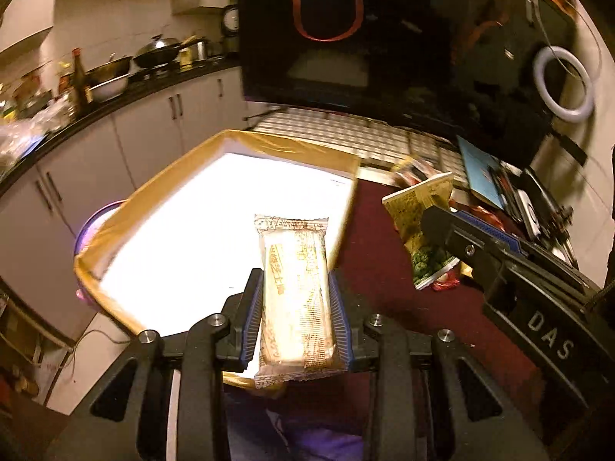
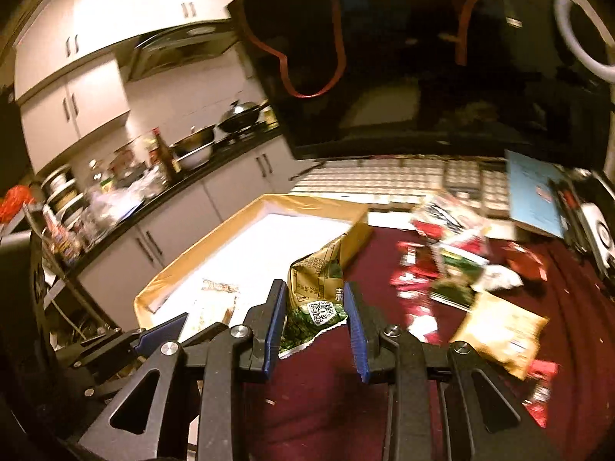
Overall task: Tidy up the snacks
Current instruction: 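Carry both snacks into the white tray and open both tools to release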
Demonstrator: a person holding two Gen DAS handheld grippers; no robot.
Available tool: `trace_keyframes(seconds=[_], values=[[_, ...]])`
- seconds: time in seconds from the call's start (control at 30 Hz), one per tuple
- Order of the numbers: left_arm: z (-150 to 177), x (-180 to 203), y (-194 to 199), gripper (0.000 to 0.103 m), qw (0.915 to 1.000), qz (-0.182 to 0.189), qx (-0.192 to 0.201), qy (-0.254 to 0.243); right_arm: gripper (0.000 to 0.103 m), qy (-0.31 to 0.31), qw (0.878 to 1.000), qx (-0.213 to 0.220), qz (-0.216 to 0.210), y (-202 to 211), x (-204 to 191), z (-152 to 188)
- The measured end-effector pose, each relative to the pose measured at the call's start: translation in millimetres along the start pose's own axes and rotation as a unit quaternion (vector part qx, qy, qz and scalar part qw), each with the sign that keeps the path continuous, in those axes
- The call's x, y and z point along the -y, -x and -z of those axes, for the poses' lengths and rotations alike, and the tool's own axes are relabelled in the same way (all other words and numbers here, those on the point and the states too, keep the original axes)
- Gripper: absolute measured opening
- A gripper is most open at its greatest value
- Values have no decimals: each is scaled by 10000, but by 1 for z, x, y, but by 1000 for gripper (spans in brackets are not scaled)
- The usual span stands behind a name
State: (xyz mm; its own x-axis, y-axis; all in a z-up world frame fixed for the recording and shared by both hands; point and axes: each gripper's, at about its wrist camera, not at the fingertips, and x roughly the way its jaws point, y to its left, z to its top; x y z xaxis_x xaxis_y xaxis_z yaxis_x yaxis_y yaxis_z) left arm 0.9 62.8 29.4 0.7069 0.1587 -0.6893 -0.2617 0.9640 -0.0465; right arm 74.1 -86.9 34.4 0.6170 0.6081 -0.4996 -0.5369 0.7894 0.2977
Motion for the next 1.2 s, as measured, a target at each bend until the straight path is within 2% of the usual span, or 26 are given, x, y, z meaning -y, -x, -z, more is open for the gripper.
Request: trace_keyframes(seconds=[0.13, 0.37, 0.47, 0.63, 0.77, 0.9, 1.03, 1.17, 1.2], values=[[-2, -28, 0, 31, 9996, -87, 103, 246, 31, 112, 9993, -192, -316, -15, -24, -3], [0, -55, -1, 31, 9986, -286, 167, 409, 31, 326, 9972, -426, -518, -39, -54, -6], [-1, -68, -9, 31, 9984, -313, 76, 460, 31, 414, 9964, -515, -531, -51, -63, -4], [-9, -98, -26, 31, 9963, -341, 4, 792, 31, 467, 9944, -818, -479, -78, -72, 1], [-11, -114, -42, 31, 9957, -415, -238, 799, 31, 497, 9933, -972, -387, -93, -73, 4], [-9, -119, -53, 31, 9959, -407, -390, 708, 31, 737, 9887, -1275, -280, -110, -81, 15], [-9, -120, -65, 31, 9952, -331, -605, 688, 31, 886, 9863, -1391, -73, -119, -85, 22], [-7, -116, -70, 33, 9950, -367, -687, 621, 32, 1207, 9835, -1345, 59, -118, -91, 26], [-7, -115, -69, 37, 9950, -325, -713, 619, 33, 1230, 9836, -1320, 54, -117, -91, 27]])
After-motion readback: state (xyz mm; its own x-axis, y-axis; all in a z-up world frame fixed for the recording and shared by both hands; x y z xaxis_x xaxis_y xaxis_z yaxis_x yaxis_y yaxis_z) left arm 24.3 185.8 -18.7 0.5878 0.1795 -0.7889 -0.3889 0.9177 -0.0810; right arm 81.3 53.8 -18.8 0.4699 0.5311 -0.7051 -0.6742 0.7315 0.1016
